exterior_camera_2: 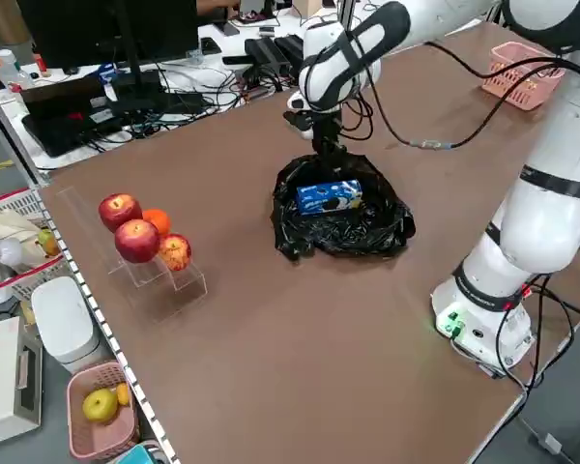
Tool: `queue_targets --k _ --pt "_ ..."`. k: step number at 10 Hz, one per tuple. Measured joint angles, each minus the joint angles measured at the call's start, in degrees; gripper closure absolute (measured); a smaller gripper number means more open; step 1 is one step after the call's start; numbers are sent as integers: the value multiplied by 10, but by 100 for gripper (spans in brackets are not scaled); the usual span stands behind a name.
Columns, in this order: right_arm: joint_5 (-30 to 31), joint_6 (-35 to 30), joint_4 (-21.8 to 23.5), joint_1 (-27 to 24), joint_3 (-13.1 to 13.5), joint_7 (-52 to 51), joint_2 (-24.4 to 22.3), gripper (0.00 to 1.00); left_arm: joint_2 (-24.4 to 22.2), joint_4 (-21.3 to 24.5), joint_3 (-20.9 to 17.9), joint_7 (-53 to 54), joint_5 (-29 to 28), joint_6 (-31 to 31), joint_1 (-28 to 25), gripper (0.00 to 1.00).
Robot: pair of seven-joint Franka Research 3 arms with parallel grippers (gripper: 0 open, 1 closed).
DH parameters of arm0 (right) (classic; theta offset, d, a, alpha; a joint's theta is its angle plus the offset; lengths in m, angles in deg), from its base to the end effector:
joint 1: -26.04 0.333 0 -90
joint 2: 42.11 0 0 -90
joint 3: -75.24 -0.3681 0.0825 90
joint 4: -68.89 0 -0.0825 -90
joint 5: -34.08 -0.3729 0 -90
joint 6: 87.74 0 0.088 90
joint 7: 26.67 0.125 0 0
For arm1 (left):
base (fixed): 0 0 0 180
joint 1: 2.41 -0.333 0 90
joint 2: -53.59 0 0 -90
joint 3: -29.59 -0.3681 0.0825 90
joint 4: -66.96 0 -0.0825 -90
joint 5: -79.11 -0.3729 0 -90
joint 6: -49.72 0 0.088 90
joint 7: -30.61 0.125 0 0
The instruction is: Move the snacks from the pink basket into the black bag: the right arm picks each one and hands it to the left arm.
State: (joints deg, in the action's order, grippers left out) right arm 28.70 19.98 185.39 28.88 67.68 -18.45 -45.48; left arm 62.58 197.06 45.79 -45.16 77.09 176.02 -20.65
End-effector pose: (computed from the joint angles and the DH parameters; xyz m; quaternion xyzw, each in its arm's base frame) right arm 0.5019 0.1021 0.5020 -0.9981 -0.0023 0.0532 0.0319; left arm 0.5034 0.0206 0.3176 -0.7815 -0.6144 0.0917 0.0577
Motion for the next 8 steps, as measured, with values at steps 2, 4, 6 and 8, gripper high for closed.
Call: queue_targets --k 2,4,6,8 --pt "0 42 47 -19 0 -26 -11 0 -7 -27 0 0 0 -22 0 19" --pt "0 76 78 -40 0 -48 -13 0 -23 -93 2 1 0 -82 0 1" --pt "0 108 102 -62 0 -65 -13 0 -32 -164 6 3 0 -128 2 0" --pt "0 141 126 -74 0 -68 -13 0 -33 -231 15 43 0 -167 3 0"
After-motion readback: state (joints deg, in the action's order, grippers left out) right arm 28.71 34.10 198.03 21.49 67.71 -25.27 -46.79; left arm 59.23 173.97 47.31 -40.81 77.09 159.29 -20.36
